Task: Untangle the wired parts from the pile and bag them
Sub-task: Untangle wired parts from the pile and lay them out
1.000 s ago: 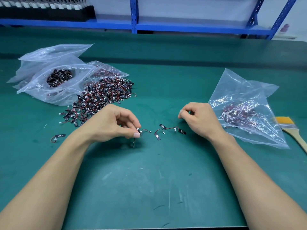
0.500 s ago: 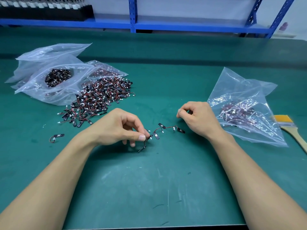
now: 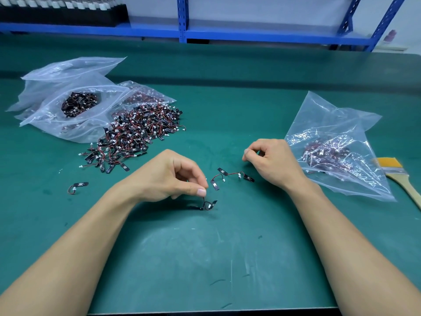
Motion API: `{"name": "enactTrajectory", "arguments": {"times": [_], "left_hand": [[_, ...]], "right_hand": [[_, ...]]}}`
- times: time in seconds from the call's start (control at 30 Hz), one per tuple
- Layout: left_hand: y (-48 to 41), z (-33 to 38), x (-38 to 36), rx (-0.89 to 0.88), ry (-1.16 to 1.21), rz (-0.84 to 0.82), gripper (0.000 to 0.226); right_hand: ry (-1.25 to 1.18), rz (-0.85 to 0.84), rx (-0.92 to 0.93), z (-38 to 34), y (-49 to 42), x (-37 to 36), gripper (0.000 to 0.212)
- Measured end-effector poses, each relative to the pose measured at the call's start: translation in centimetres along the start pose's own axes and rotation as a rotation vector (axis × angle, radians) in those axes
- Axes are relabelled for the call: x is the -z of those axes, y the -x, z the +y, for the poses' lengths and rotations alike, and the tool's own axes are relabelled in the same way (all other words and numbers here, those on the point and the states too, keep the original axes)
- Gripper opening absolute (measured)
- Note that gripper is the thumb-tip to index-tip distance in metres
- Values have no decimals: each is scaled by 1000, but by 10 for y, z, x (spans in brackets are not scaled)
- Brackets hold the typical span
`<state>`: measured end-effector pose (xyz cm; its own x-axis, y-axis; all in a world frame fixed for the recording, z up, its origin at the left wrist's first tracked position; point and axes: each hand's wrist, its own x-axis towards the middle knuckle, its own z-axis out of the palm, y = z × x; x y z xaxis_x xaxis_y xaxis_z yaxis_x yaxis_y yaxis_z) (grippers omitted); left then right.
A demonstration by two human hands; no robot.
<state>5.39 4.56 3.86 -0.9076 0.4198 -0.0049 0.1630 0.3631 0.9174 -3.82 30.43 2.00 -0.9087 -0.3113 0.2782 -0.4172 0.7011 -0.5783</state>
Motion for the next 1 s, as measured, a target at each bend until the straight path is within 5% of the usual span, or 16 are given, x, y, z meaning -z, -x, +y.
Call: {"name": "enactTrajectory", "arguments": {"times": [0.5, 0.77, 1.0], "left_hand": [[-1, 2, -3, -3, -101, -74, 16], [1, -1, 2, 102, -382, -86, 35], [3, -1, 7, 112, -399, -117, 19]], "right_hand": [[-7, 1, -4, -1, 1, 1, 23], [-7, 4, -9, -1, 1, 1, 22], [-7, -3, -22, -2, 0, 1, 22]]}}
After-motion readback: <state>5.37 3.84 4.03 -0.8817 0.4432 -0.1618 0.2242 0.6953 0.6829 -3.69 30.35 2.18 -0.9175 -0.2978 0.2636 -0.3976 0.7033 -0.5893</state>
